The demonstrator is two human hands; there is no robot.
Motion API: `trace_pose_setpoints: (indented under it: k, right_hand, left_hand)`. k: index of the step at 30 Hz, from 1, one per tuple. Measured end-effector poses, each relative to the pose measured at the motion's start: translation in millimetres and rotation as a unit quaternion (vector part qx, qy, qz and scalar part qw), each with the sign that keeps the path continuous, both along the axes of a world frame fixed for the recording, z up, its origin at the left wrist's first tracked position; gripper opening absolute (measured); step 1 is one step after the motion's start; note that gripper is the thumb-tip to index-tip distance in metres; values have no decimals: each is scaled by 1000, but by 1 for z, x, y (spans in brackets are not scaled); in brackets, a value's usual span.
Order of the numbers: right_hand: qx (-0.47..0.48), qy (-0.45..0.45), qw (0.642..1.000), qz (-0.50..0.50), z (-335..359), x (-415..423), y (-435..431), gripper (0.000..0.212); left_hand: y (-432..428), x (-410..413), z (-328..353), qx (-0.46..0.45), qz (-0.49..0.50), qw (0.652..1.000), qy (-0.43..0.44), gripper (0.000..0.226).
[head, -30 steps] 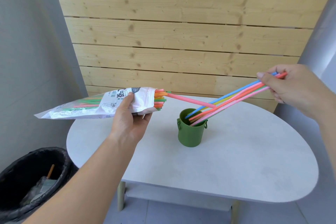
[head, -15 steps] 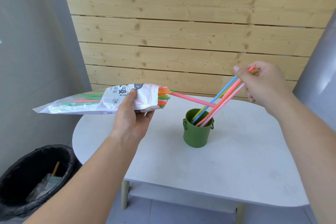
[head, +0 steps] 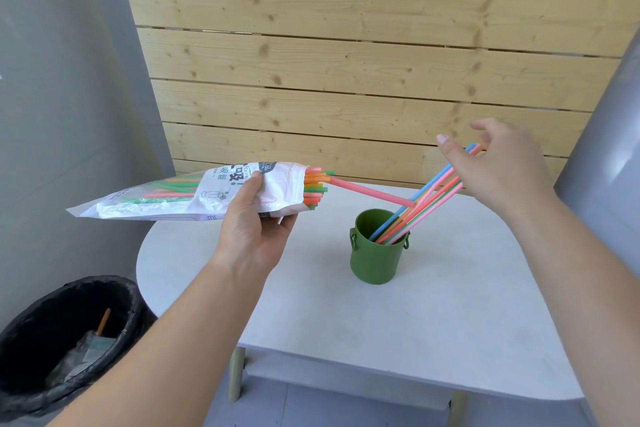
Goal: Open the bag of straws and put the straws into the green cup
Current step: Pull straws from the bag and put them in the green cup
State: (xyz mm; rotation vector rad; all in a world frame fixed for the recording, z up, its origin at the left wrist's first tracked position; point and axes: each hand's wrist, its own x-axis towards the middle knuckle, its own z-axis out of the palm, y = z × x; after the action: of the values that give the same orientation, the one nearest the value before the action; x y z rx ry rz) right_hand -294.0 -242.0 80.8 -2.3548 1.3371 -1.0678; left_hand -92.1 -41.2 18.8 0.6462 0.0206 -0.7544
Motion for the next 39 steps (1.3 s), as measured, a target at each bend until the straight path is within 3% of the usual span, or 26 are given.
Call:
trace_pose_setpoints:
  k: [3,5,8,12,18,28,31,34,39]
  right_hand:
    - [-139,-24,988,56,10,5,18,40]
    - [-174,-16,977,124,12,14,33,25]
    - [-85,29,973,213,3,33,56,24]
    - [4,95,968,234,-18,57,69,34]
    - [68,62,964,248,-28,75,68,8]
    - [32,-47,968,245,-13,76,66,10]
    - [68,-157,950,262,-3,73,69,23]
    - [119,-247,928,253,4,69,68,20]
    - [205,-242,926,205,0,56,58,11]
  left_hand:
    - [1,-1,0,7,2,1000,-6,35]
    - [2,-2,1,10,-2,1000,-8,35]
    - [4,-4,2,9,1,1000,3,33]
    - [6,-5,3,2,-3,1000,2,37]
    - [14,-1,3,-2,-10,1000,-4,37]
    - [32,26,12,-93,10,994,64,21]
    - [32,21,11,-82,4,995,62,26]
    - [30,13,10,-72,-4,996,53,33]
    - [23,2,10,-51,-14,998,39,43]
